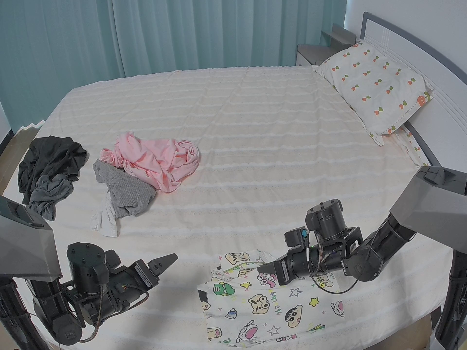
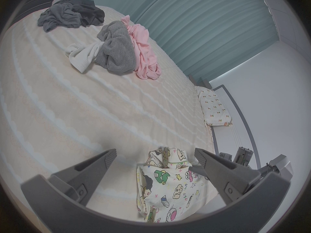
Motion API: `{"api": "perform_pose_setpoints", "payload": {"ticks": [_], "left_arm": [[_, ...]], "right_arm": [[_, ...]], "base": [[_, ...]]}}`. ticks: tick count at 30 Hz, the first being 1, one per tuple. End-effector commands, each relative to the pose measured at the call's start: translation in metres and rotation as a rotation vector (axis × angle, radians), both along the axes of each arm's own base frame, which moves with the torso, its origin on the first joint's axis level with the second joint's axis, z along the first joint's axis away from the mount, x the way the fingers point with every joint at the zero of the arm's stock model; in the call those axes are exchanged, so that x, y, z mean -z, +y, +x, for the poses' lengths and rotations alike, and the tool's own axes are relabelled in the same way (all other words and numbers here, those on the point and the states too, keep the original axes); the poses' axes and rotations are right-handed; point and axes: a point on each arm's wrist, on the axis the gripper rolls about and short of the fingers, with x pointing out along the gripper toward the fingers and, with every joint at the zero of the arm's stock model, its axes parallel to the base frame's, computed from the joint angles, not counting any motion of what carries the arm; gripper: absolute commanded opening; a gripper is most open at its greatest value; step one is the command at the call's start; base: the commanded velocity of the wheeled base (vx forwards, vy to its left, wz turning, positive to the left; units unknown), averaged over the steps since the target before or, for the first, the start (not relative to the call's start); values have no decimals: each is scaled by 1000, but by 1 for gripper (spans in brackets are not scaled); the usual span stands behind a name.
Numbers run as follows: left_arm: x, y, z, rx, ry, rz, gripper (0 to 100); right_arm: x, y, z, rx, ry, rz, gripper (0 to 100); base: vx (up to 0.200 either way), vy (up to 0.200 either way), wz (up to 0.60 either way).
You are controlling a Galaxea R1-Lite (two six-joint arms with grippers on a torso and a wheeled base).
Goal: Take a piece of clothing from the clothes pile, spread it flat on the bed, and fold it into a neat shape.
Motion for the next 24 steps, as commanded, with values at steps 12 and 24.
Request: {"api": "perform_pose_setpoints", "payload": {"ticks": [12,24], "left_arm": [[1,2,-3,-2,11,4,100],[1,1,-4,0,12,3,100]], "right_arm": [[6,-7,7,49,159,23,100],[-34,-85,-13,291,194,81,100]], "base": [[0,0,0],[0,0,0]]}}
